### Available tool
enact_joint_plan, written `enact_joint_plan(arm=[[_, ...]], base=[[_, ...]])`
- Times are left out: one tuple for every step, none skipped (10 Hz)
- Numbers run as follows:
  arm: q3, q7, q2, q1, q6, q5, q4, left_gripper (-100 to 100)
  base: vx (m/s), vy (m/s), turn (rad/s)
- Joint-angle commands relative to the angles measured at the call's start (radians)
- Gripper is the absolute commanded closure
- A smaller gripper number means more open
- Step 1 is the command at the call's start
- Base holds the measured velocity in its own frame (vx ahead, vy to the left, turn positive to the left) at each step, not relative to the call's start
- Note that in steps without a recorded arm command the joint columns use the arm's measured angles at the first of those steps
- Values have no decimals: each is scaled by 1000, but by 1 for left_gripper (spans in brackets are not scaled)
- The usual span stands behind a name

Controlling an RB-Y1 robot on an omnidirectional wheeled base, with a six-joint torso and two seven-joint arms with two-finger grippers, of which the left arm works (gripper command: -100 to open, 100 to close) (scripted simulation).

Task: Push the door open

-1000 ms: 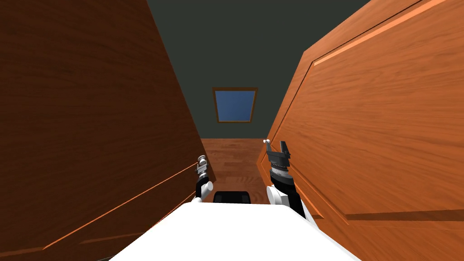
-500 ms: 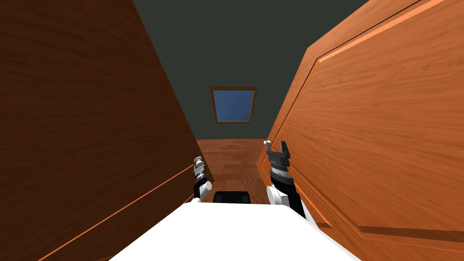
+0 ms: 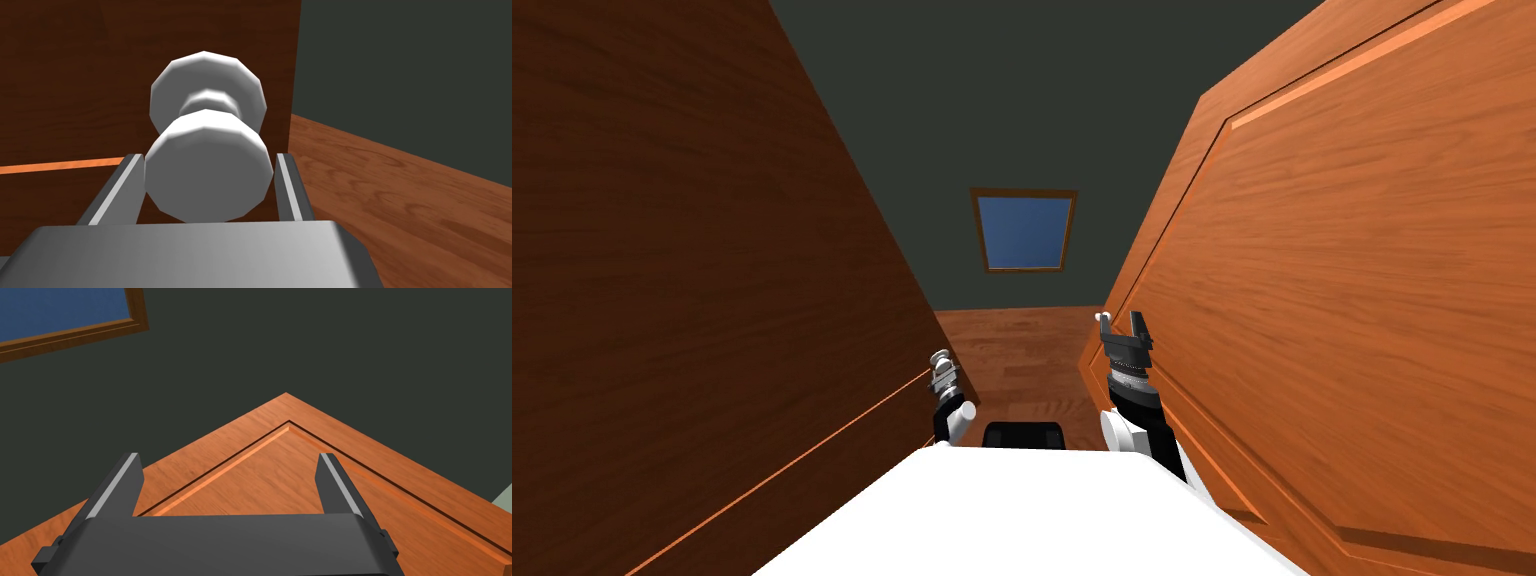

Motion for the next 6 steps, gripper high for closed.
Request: enact_joint_plan(arm=[[35, -11, 1, 12, -25, 19, -7, 100], [44, -15, -2, 17, -27, 25, -13, 100], [44, -15, -2, 17, -27, 25, -13, 100], [67, -29, -12, 29, -32, 42, -29, 100], [80, -36, -18, 36, -35, 50, -38, 100], [80, -36, -18, 36, -35, 50, -38, 100]], base=[[134, 43, -64], [124, 42, -57], [75, 21, 1], [142, 30, -70], [180, 37, -74], [114, 32, -5]])
